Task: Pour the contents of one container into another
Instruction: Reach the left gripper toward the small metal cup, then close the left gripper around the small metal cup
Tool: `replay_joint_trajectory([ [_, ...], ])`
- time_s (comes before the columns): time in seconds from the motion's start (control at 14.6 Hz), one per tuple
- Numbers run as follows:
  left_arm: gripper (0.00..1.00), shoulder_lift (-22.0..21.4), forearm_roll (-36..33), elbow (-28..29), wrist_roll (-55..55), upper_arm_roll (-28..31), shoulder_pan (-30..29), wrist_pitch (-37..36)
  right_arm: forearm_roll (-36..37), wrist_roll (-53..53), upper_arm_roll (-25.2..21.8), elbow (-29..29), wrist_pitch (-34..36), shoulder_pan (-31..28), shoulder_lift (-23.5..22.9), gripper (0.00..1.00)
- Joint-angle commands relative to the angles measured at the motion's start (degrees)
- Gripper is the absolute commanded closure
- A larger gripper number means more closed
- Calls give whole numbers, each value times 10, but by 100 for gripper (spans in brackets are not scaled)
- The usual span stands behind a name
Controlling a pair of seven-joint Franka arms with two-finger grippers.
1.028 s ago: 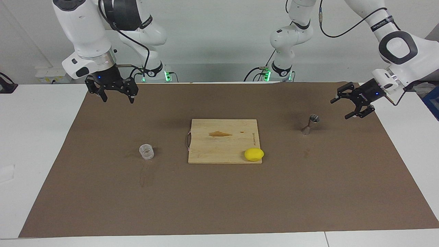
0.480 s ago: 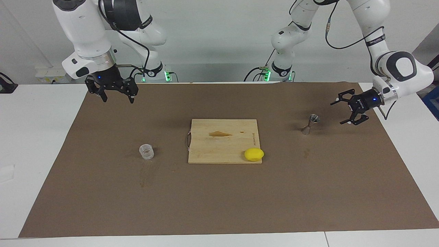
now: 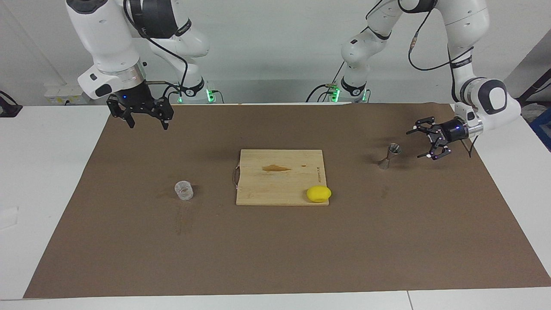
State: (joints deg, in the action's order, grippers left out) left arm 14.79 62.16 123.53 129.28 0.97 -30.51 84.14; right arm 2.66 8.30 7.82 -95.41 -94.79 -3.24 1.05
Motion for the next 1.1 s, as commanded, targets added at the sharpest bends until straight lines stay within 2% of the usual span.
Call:
replay_joint_trajectory([
  [0.0,0,29,29,15,67,-4,-17,-35,4,-7,3,-10,0,-5,11,0],
  [0.27,0,27,39,39,150,-4,-16,-30,4,-7,3,-10,0,-5,11,0],
  [0.41,0,27,44,39,157,-4,-16,-22,4,-7,3,-10,0,-5,11,0],
  [0.75,0,31,105,46,192,-4,4,-11,4,-7,3,-11,0,-5,11,0],
  [1.03,0,32,113,57,211,-4,18,32,4,-7,3,-10,0,-5,11,0],
])
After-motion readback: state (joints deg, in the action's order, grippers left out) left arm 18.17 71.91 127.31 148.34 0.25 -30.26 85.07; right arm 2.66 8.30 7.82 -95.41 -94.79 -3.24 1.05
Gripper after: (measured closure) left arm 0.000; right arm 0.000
